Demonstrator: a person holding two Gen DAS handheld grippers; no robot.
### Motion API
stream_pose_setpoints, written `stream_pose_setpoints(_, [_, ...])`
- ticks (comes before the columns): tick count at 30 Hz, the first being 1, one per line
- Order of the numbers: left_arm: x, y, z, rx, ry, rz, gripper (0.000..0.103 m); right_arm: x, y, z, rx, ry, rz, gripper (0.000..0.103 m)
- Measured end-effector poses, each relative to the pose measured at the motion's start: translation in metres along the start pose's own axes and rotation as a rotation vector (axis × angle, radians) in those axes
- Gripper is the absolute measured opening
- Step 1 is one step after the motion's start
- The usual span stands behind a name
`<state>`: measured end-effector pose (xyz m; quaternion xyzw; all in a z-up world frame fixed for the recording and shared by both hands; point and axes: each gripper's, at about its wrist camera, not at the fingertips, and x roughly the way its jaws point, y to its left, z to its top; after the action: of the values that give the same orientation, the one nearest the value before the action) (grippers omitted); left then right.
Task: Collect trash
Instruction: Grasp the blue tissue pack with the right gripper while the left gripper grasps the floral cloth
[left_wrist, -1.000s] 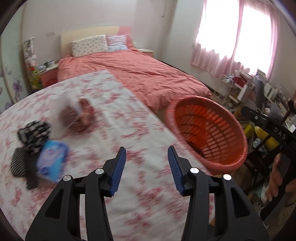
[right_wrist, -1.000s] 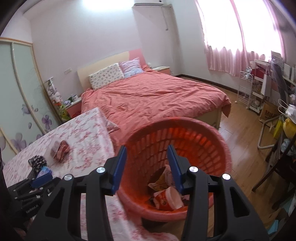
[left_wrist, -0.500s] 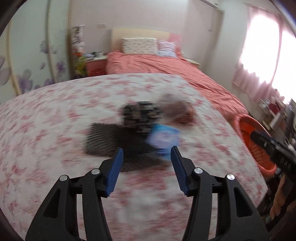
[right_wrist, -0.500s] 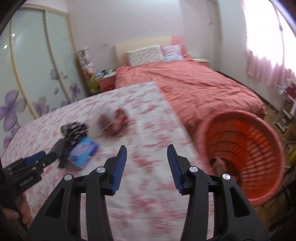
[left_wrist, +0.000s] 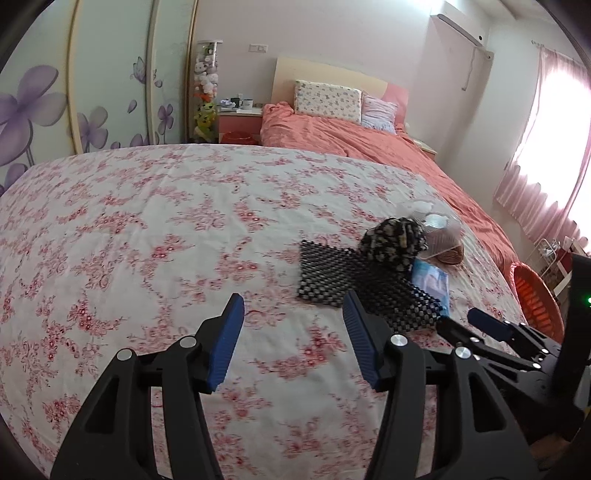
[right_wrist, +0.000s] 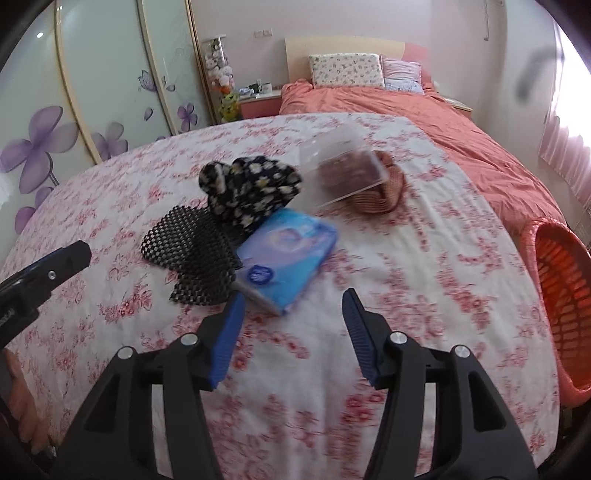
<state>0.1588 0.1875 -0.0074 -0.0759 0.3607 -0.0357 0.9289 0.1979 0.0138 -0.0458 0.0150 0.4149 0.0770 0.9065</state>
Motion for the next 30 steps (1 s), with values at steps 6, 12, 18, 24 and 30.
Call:
stream_pose_setpoints(6, [0.0,0.011,-0.002,-0.016,0.003,-0.01,0.057,0.008,0.018,0.007,-0.002,-0.002,-0.027,0.067])
stream_pose_setpoints(12, [0.0,0.017,-0.002,-0.031,0.006,-0.015,0.057,0.024,0.029,0.015,-0.008,0.017,-0.095,0.067])
stream_pose_setpoints(18, [0.003,0.014,-0.002,-0.029,0.015,-0.022,0.057,0.027,0.02,0.017,0.022,0.025,-0.101,0.06])
stream_pose_setpoints(24, [0.007,0.002,-0.002,-0.011,0.029,-0.03,0.057,0.025,0.013,0.018,0.047,0.02,-0.115,0.064])
stream_pose_setpoints(30, [0.011,-0.009,0.0,0.005,0.044,-0.032,0.057,0.025,0.006,0.017,0.033,0.025,-0.099,0.059])
